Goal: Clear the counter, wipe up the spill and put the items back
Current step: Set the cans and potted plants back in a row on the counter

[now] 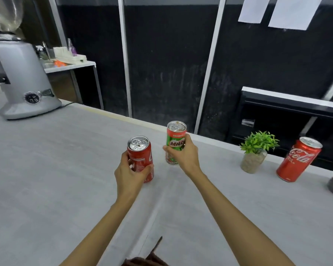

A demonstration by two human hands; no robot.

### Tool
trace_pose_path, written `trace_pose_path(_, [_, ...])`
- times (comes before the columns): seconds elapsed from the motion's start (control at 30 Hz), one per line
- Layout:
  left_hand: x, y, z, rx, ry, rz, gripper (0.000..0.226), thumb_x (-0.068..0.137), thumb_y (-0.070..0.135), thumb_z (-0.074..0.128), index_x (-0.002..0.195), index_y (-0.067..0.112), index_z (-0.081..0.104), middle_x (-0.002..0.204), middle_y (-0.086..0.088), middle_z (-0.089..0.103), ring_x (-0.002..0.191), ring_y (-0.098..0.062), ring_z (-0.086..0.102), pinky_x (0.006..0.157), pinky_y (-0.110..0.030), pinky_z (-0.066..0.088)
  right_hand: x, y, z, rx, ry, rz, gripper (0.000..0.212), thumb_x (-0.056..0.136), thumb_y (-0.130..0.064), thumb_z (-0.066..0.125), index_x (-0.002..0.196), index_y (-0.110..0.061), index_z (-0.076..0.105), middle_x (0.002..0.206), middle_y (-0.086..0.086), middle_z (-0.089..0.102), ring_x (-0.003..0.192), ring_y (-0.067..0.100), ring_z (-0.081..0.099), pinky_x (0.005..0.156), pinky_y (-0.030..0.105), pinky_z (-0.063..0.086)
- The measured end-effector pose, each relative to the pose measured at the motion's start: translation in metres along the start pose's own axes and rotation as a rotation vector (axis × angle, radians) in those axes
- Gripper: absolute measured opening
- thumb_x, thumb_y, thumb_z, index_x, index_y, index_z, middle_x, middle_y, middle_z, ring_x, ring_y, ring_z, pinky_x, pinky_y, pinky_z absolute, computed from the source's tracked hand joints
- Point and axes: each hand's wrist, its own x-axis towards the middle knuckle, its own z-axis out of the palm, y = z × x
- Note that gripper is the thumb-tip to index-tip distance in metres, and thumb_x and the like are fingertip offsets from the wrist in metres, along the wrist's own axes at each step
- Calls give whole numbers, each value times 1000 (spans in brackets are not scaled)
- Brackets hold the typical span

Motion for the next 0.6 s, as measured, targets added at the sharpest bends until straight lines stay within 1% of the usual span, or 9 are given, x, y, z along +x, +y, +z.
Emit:
trace_pose_path(0.07, [14, 10, 27, -20, -22, 1, 70, 67, 13, 78, 128, 12, 43, 129, -11, 56, 109, -19, 53, 92, -34, 42, 18, 6, -20, -24, 59, 17, 59, 71, -27, 77, 120, -14, 47, 117, 5, 62, 98, 16, 58, 84, 28, 46])
trace_pose_path(0.13, [25, 19, 55, -31, -50, -3, 68, 68, 13, 77, 127, 12, 43, 129, -11, 55, 113, -22, 53, 95, -37, 42, 34, 16, -40, -40, 118, 45, 60, 71, -27, 77, 121, -14, 47, 117, 6, 62, 94, 13, 55, 81, 26, 45])
trace_pose_path(0.23, [39, 27, 98, -25, -107, -10, 67, 69, 14, 76, 127, 12, 43, 130, -11, 54, 117, -25, 52, 98, -40, 41, 52, 37, -69, -52, 211, 95, 58, 72, -25, 77, 120, -13, 46, 116, 7, 62, 92, 13, 53, 78, 25, 45])
trace_pose_path(0.33, [51, 30, 137, -17, -152, -17, 67, 70, 15, 76, 128, 11, 42, 132, -11, 53, 120, -27, 51, 101, -43, 40, 64, 60, -93, -70, 286, 120, 54, 71, -23, 77, 115, -13, 47, 113, 7, 63, 88, 14, 54, 70, 20, 44])
trace_pose_path(0.37, [54, 30, 148, -13, -164, -14, 67, 70, 16, 76, 127, 11, 42, 131, -11, 53, 120, -28, 51, 100, -42, 40, 68, 67, -99, -76, 298, 128, 54, 71, -22, 78, 114, -12, 47, 111, 7, 64, 87, 14, 54, 69, 22, 43])
trace_pose_path(0.47, [62, 30, 177, -5, -183, -19, 66, 71, 15, 75, 128, 10, 42, 132, -12, 53, 120, -29, 51, 101, -43, 39, 75, 86, -110, -81, 301, 145, 55, 69, -22, 79, 113, -11, 47, 111, 7, 64, 88, 14, 55, 74, 27, 45])
trace_pose_path(0.6, [71, 29, 202, 34, -191, -16, 66, 72, 16, 75, 128, 9, 41, 131, -13, 53, 120, -29, 51, 101, -42, 39, 84, 100, -112, -79, 290, 154, 56, 69, -26, 79, 114, -13, 46, 110, 5, 63, 89, 13, 55, 77, 28, 46])
